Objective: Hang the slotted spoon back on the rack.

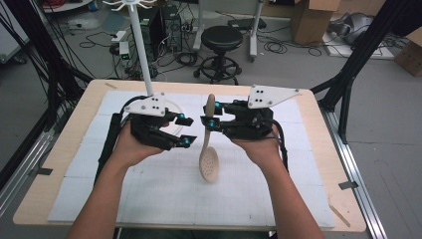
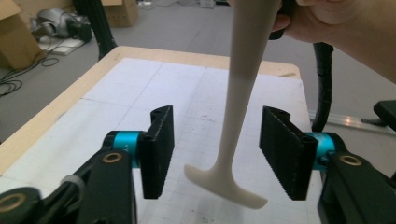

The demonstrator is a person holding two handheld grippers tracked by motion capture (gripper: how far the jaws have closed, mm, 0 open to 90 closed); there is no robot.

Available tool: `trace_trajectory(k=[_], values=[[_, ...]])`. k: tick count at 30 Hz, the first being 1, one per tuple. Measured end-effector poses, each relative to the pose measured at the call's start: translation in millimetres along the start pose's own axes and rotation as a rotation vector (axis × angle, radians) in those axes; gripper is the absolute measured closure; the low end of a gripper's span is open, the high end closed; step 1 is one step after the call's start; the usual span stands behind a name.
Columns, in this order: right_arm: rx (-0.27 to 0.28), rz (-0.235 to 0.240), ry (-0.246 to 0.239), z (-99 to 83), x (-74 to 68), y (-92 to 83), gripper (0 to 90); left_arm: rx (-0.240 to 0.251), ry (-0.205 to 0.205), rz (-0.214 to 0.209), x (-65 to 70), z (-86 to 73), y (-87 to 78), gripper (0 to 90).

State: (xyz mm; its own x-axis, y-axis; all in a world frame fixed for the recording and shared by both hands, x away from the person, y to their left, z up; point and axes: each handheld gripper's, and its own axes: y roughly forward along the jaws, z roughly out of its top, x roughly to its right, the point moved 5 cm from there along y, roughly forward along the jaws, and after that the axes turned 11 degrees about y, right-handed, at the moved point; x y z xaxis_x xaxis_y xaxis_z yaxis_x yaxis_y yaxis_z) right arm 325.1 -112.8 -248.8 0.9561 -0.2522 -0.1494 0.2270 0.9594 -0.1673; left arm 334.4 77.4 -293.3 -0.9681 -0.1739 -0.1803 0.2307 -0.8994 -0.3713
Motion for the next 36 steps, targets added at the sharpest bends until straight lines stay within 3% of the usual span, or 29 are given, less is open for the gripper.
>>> trace_trajectory(k=[2, 6, 10, 12, 14, 16, 18, 21, 26, 29, 31, 36], values=[[-0.005, -0.010, 0.000, 0.7, 1.3, -0.9, 67.4, 0.011, -0.028, 0.020, -2.1, -8.2, -7.7, 41.1], [-0.005, -0.018, -0.001, 3.3, 2.8, -2.0, 67.5, -0.011, -0.055, 0.064, -1.6, -30.0, -23.9, 35.0], [-0.009, -0.017, -0.005, 5.6, 2.8, -1.7, 67.4, 0.031, -0.091, 0.118, -2.0, -49.8, -41.3, 30.8], [-0.014, -0.023, -0.008, 6.1, 3.2, -2.1, 67.4, 0.055, -0.117, 0.102, -0.2, -58.6, -47.7, 28.5], [-0.013, -0.028, -0.007, 6.4, 3.3, -2.3, 67.4, 0.057, -0.116, 0.114, 3.6, -64.9, -52.6, 26.0], [-0.013, -0.029, -0.006, 6.3, 4.3, -2.1, 67.4, 0.056, -0.119, 0.121, 4.4, -68.1, -56.0, 24.9], [-0.016, -0.033, -0.004, 6.0, 5.9, -1.6, 67.4, 0.035, -0.109, 0.156, 3.7, -68.9, -60.2, 22.0], [-0.011, -0.042, -0.003, 6.2, 8.6, -1.6, 67.4, 0.050, -0.109, 0.207, 1.6, -71.8, -69.5, 15.0], [-0.010, -0.044, 0.018, 7.3, 14.7, -2.5, 67.3, 0.058, -0.126, 0.248, -3.1, -82.4, -83.5, 11.7], [-0.012, -0.052, 0.021, 9.9, 19.7, -2.6, 67.4, 0.074, -0.135, 0.257, -4.6, -84.9, -91.0, 10.4], [-0.011, -0.055, 0.024, 11.9, 23.2, -2.3, 67.4, 0.091, -0.162, 0.225, -4.4, -85.7, -93.0, 6.4], [-0.033, -0.068, 0.029, 17.7, 32.1, 3.0, 67.4, 0.096, -0.151, 0.230, -2.9, -85.9, -97.1, 6.1]])
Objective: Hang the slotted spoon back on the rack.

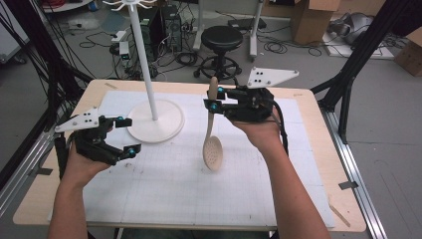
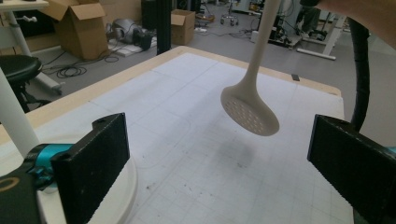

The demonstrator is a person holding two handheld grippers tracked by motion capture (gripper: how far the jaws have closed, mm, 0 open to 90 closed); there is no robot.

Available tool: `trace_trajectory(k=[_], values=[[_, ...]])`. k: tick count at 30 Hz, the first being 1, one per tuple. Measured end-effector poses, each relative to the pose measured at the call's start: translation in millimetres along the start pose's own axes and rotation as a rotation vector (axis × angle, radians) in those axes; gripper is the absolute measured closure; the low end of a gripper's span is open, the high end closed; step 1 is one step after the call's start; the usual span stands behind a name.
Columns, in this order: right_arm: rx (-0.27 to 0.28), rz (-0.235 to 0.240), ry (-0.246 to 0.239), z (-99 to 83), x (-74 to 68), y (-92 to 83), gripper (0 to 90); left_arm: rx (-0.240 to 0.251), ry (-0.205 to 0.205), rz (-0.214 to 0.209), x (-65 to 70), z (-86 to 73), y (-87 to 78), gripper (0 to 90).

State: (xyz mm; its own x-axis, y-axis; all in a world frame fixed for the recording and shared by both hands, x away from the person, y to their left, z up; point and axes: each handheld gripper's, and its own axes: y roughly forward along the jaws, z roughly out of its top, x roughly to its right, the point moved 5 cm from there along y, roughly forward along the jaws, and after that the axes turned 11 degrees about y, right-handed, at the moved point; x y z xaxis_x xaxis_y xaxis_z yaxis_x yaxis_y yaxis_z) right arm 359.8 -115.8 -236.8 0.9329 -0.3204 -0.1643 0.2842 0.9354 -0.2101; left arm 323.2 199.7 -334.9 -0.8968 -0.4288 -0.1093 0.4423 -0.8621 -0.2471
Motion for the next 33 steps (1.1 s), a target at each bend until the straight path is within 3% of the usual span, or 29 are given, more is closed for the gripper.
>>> trace_trajectory(k=[4, 7, 13, 19, 33], values=[[-0.007, -0.005, -0.007, 8.6, 5.7, 6.9, 67.4, 0.018, 0.012, 0.011, -0.9, 0.2, -2.7, 6.1], [-0.019, -0.010, -0.016, 16.9, 10.3, 12.5, 67.4, 0.037, 0.007, -0.011, 0.5, -0.9, 0.3, 6.1], [-0.030, -0.020, -0.021, 35.5, 21.2, 23.4, 67.4, 0.020, 0.022, 0.005, -0.8, -2.9, 1.3, 6.1], [-0.042, -0.030, -0.031, 56.5, 28.6, 34.4, 67.4, 0.032, -0.009, 0.010, -2.1, -1.4, -1.6, 6.1], [-0.046, -0.052, -0.020, 89.6, 48.1, 60.6, 67.4, 0.050, 0.037, 0.012, -0.5, 0.4, -5.6, 6.1]])
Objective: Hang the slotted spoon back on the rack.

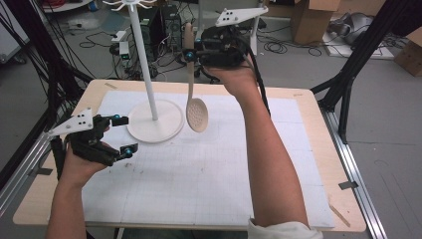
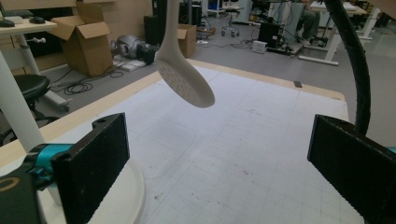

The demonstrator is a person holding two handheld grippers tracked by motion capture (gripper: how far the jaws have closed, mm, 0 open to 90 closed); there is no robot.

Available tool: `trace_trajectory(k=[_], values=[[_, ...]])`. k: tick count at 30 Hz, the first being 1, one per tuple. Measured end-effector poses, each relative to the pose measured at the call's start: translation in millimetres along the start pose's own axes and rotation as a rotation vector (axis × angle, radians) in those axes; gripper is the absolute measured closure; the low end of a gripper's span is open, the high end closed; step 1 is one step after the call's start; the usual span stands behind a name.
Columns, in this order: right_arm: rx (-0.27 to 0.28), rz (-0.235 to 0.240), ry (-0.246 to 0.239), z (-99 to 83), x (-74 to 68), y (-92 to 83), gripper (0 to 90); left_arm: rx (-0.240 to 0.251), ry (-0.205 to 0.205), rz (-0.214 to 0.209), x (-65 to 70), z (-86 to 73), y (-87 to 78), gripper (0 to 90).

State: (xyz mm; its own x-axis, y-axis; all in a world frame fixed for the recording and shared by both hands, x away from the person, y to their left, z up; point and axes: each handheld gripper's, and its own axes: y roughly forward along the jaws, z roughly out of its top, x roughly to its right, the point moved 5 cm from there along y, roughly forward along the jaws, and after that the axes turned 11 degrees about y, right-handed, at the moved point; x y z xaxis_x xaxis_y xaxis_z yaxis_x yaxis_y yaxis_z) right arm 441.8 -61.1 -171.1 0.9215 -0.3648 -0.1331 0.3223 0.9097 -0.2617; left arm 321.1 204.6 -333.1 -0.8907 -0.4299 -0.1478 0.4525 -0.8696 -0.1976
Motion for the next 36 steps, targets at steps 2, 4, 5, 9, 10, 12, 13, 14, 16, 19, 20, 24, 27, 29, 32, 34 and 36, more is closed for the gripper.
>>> trace_trajectory(k=[2, 4, 5, 9, 10, 12, 13, 14, 16, 19, 20, 24, 27, 29, 32, 34, 36], values=[[-0.006, -0.008, 0.014, 3.5, 4.4, 4.9, 67.4, 0.009, -0.007, -0.012, 0.9, 0.8, 1.4, 6.1], [-0.012, -0.016, 0.023, 5.7, 8.1, 9.5, 67.4, 0.007, -0.003, -0.019, 2.3, 1.5, 4.0, 6.1], [-0.011, -0.018, 0.028, 6.9, 9.5, 11.7, 67.4, 0.005, -0.001, -0.024, 3.2, 1.7, 5.1, 6.2], [-0.023, -0.027, 0.029, 11.6, 14.7, 20.0, 67.5, 0.004, 0.003, -0.027, 4.5, 2.4, 5.7, 6.1], [-0.030, -0.028, 0.035, 12.7, 15.4, 22.2, 67.5, 0.005, 0.001, -0.027, 4.4, 2.4, 5.4, 6.2], [-0.040, -0.031, 0.032, 14.8, 16.8, 26.5, 67.4, 0.006, -0.003, -0.028, 4.0, 2.4, 4.7, 6.2], [-0.045, -0.031, 0.030, 15.8, 17.1, 28.0, 67.4, 0.009, -0.005, -0.032, 4.3, 2.5, 4.5, 6.2], [-0.052, -0.033, 0.026, 17.3, 17.5, 30.1, 67.4, 0.011, -0.006, -0.033, 4.4, 2.6, 4.3, 6.2], [-0.060, -0.034, 0.018, 21.2, 17.9, 34.5, 67.5, 0.011, -0.005, -0.031, 4.3, 2.7, 3.9, 6.1], [-0.064, -0.035, 0.013, 26.3, 19.6, 38.9, 67.4, 0.008, -0.001, -0.027, 3.8, 2.2, 3.3, 6.2], [-0.069, -0.035, 0.013, 28.7, 20.5, 40.9, 67.4, 0.009, -0.004, -0.026, 3.8, 2.2, 3.1, 6.2], [-0.066, -0.029, -0.001, 36.8, 22.7, 47.6, 67.5, 0.020, -0.001, -0.037, 4.8, 2.9, 2.6, 6.1], [-0.074, -0.029, 0.009, 40.2, 26.3, 53.7, 67.5, 0.021, 0.001, -0.043, 5.9, 3.2, 2.6, 6.2], [-0.085, -0.030, 0.008, 42.0, 29.0, 59.4, 67.5, 0.024, 0.001, -0.043, 6.0, 3.1, 2.3, 6.1], [-0.103, -0.034, 0.003, 43.1, 32.0, 68.5, 67.5, 0.018, 0.002, -0.034, 5.4, 2.2, 1.1, 6.1], [-0.116, -0.033, 0.002, 41.9, 35.1, 73.9, 67.5, 0.018, 0.001, -0.032, 5.0, 1.7, 0.3, 6.1], [-0.118, -0.034, 0.009, 41.1, 38.2, 76.6, 67.5, 0.019, -0.001, -0.029, 5.0, 1.5, -0.3, 6.1]])
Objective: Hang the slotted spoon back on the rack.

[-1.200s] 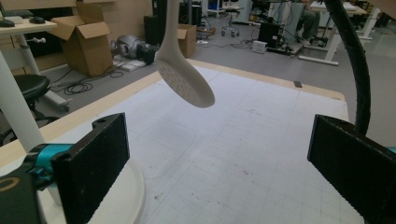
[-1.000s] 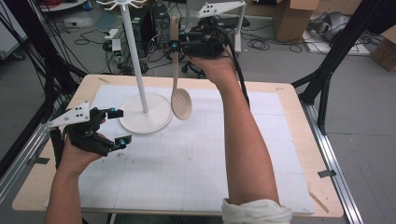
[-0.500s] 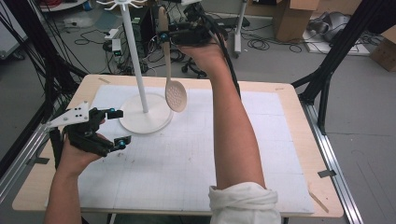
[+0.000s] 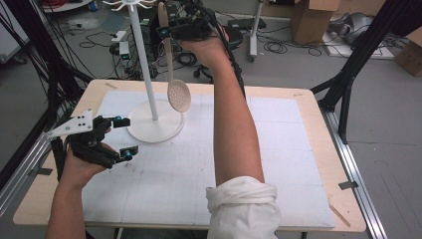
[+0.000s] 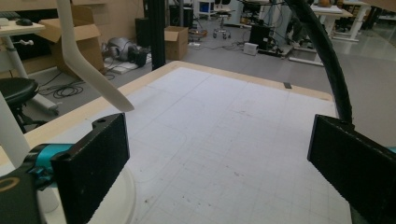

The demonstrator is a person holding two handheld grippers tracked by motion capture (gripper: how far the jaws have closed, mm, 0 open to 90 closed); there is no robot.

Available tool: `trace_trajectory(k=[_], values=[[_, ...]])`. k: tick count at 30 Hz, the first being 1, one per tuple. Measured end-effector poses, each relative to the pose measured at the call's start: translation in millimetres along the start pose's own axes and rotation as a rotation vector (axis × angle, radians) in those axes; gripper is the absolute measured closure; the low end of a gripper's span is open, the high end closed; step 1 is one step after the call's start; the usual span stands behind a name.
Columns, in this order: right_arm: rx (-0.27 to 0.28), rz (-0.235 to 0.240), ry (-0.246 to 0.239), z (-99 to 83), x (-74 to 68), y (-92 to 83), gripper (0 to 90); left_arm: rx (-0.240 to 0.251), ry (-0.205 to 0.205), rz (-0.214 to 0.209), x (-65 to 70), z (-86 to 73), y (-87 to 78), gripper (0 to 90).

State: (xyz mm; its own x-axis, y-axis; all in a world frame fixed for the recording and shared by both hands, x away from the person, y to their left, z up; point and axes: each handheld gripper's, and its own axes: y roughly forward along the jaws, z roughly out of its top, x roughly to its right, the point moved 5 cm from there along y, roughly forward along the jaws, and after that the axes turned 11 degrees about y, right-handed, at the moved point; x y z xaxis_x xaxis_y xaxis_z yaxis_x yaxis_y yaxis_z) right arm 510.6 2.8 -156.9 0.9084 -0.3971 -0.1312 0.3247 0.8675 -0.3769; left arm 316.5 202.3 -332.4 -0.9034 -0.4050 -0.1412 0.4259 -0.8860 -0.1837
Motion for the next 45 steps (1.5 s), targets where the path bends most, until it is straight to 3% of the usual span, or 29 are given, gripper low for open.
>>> trace_trajectory(k=[9, 14, 25, 35, 36, 38, 41, 45], values=[[-0.021, -0.017, 0.006, 7.9, 0.1, 16.4, 67.6, -0.026, 0.009, 0.007, -0.7, -2.9, 1.2, 6.2], [-0.023, -0.012, 0.017, 6.9, 2.6, 20.6, 67.5, -0.021, 0.007, 0.007, 0.7, -2.1, 0.7, 6.1], [-0.052, 0.008, -0.014, 9.6, -4.1, 31.8, 67.5, -0.015, 0.008, 0.016, -0.9, -2.3, -2.2, 6.1], [-0.082, -0.013, -0.007, 14.5, -6.9, 39.5, 66.9, -0.019, 0.009, 0.012, -0.4, -2.9, -0.9, 6.1], [-0.084, -0.021, -0.004, 14.0, -6.1, 39.8, 66.2, -0.019, 0.010, 0.011, -0.3, -2.9, -0.8, 6.1], [-0.058, -0.028, 0.005, 14.3, -5.1, 39.6, 52.7, -0.019, 0.011, 0.010, -0.4, -3.0, -0.7, 6.2], [-0.038, -0.036, 0.009, 14.4, -5.8, 37.7, 49.5, -0.021, 0.009, 0.013, -0.4, -3.5, -0.4, 6.1], [-0.054, -0.065, -0.004, 8.6, -6.5, 33.1, 44.7, -0.022, 0.009, 0.011, 0.2, -3.4, 0.5, 6.1]])
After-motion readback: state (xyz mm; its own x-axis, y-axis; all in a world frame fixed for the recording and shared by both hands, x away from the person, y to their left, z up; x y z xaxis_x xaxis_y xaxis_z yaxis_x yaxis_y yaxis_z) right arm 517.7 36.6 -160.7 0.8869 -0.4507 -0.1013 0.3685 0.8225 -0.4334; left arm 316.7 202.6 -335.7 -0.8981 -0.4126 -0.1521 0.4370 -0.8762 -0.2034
